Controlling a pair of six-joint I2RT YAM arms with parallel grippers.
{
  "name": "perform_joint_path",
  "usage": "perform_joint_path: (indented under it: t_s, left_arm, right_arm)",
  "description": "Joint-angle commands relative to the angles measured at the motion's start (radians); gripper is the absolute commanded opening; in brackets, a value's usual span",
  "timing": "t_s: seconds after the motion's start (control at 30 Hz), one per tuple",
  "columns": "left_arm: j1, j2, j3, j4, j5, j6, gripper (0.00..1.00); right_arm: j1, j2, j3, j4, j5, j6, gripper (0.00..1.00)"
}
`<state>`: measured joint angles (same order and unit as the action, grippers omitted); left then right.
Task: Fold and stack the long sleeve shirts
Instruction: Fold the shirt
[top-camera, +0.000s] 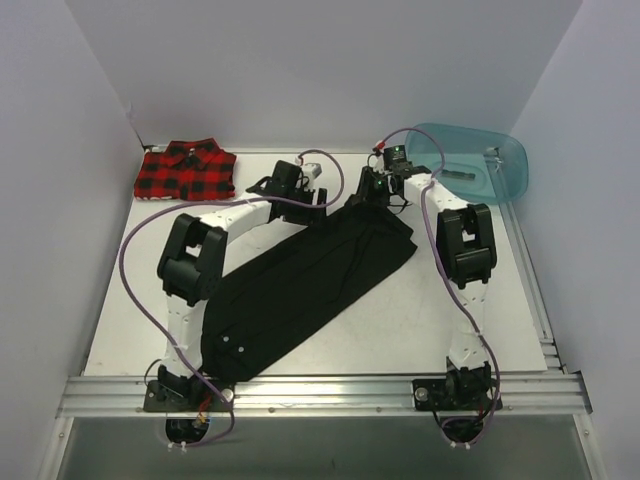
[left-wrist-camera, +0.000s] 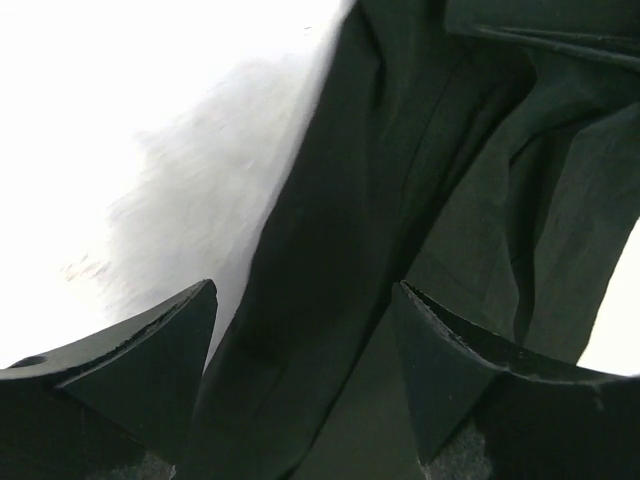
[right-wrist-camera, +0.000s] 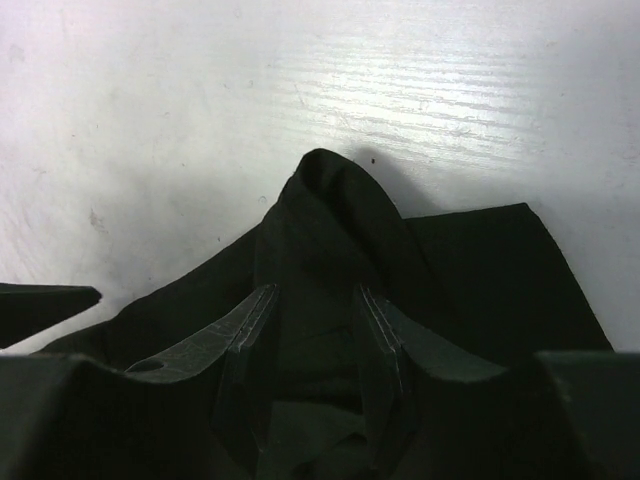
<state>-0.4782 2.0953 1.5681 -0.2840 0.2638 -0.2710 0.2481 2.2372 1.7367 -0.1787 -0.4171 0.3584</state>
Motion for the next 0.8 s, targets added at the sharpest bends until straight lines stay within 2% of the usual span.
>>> perform_joint_path:
  t_s: [0.0, 0.03, 0.07, 0.37, 0.4, 0.5, 0.53, 0.73, 0.77]
  left_arm:
    - [-0.028, 0.048, 0.089, 0.036, 0.069, 0.059, 0.79]
    - [-0.033, 0.057, 0.096, 0.036, 0.072, 0.064, 0.78]
    - [-0.034, 0.066, 0.105, 0.037, 0.081, 0.067, 0.72]
    - [-0.039, 0.141, 0.168, 0.048, 0.048, 0.078, 0.69]
    - [-0.039, 0.150, 0.173, 0.054, 0.049, 0.081, 0.65]
    - [-0.037, 0.176, 0.194, 0.058, 0.052, 0.081, 0.64]
    - [-0.037, 0.184, 0.201, 0.059, 0.051, 0.081, 0.59]
    - [-0.034, 0.219, 0.225, 0.060, 0.054, 0.079, 0.56]
    - [-0.034, 0.220, 0.225, 0.060, 0.057, 0.079, 0.51]
  right_arm:
    - [-0.012, 0.010, 0.027, 0.001, -0.020, 0.002, 0.35]
    - [-0.013, 0.013, 0.030, 0.002, -0.022, 0.002, 0.35]
    - [-0.016, 0.013, 0.027, 0.001, -0.020, 0.002, 0.35]
    - [-0.032, 0.007, 0.011, 0.021, 0.015, -0.004, 0.34]
    - [-0.032, 0.012, 0.015, 0.021, 0.012, -0.001, 0.34]
    - [-0.030, 0.025, 0.026, 0.022, 0.000, 0.007, 0.34]
    - [-0.030, 0.035, 0.029, 0.024, -0.005, 0.010, 0.34]
    - [-0.030, 0.073, 0.046, 0.027, -0.045, 0.020, 0.33]
    - [-0.032, 0.078, 0.046, 0.027, -0.048, 0.022, 0.33]
